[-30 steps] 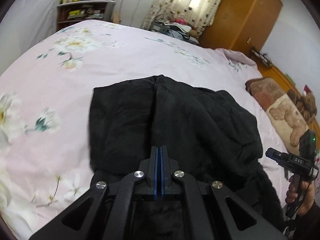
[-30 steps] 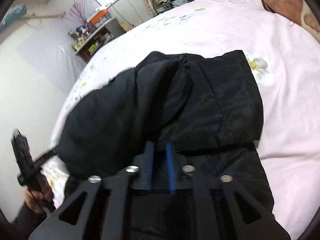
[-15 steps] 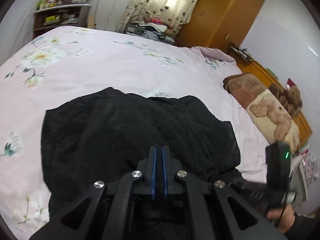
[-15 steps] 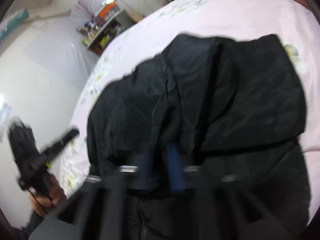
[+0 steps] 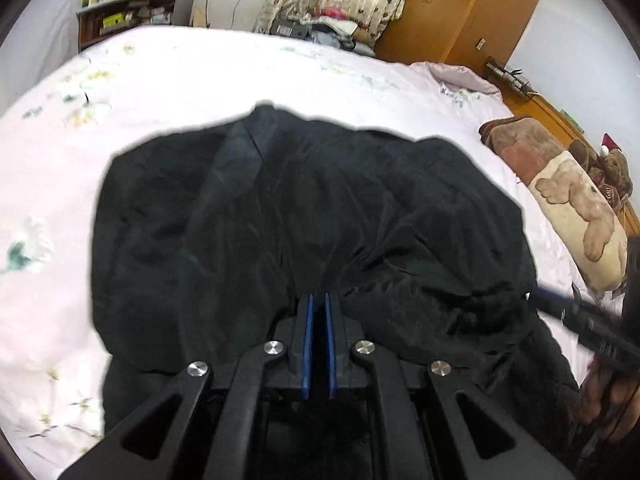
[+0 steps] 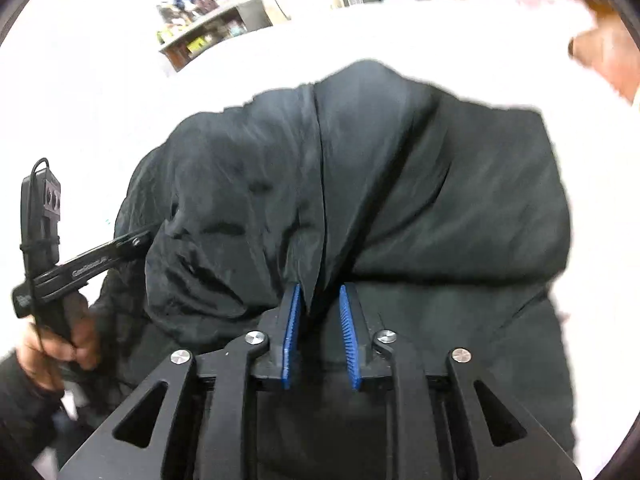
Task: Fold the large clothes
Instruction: 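Open both tools and press the folded jacket flat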
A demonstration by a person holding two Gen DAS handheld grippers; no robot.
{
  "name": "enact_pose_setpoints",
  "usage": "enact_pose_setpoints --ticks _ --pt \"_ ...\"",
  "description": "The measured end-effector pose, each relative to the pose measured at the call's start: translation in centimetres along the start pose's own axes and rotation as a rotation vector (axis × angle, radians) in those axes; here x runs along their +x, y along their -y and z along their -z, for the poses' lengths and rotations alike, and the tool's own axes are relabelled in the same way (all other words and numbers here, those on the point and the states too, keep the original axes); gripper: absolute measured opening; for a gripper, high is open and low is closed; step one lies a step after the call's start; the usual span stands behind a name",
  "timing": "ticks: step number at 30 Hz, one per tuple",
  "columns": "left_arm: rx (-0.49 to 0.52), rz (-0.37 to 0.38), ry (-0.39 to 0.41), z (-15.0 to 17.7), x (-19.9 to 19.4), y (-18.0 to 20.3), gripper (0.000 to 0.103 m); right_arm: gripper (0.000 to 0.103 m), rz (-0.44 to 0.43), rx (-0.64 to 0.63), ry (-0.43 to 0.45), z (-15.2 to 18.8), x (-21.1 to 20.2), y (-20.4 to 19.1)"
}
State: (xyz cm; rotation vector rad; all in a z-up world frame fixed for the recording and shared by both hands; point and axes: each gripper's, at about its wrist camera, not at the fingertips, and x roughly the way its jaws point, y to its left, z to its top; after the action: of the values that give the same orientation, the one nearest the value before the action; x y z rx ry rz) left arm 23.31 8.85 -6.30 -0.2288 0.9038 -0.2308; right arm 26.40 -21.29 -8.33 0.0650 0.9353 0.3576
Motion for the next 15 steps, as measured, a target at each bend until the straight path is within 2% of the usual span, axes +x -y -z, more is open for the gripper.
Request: enact_pose_setpoints --ticks 3,5,6,8,10,12,15 --pt "0.006 0.000 0.070 -2.1 -1.1 0.5 0.012 0.040 0.026 -0.035 0.089 -2.4 -0.9 0.1" --pt "0.014 -0.021 0.103 -3.6 -0.7 0.6 0.037 0.040 0.054 -0.045 0.100 -4.4 0.1 0.1" --pt "0.016 -0.041 0.112 -4.3 0.1 0.5 0.040 0.040 0.055 -0.051 0.112 -5.2 0.6 0.2" --pt "0.009 -0.083 0.085 -4.9 2.3 -0.4 0.041 0.040 0.068 -0.049 0.129 -6.5 2.3 0.6" --pt "-0.006 -0.106 0.036 -3.8 4.5 -2.0 0.040 0.040 0.137 -0.044 0.088 -6.8 4.6 1.5" --pt "0.011 -0.083 0.050 -2.6 5.6 -2.3 0.038 0.038 0.161 -0.018 0.031 -6.2 7.1 3.3" --pt "0.053 -0.088 0.095 -1.1 5.9 -2.2 0.038 0.038 0.143 0.008 0.043 -4.8 8.4 3.8"
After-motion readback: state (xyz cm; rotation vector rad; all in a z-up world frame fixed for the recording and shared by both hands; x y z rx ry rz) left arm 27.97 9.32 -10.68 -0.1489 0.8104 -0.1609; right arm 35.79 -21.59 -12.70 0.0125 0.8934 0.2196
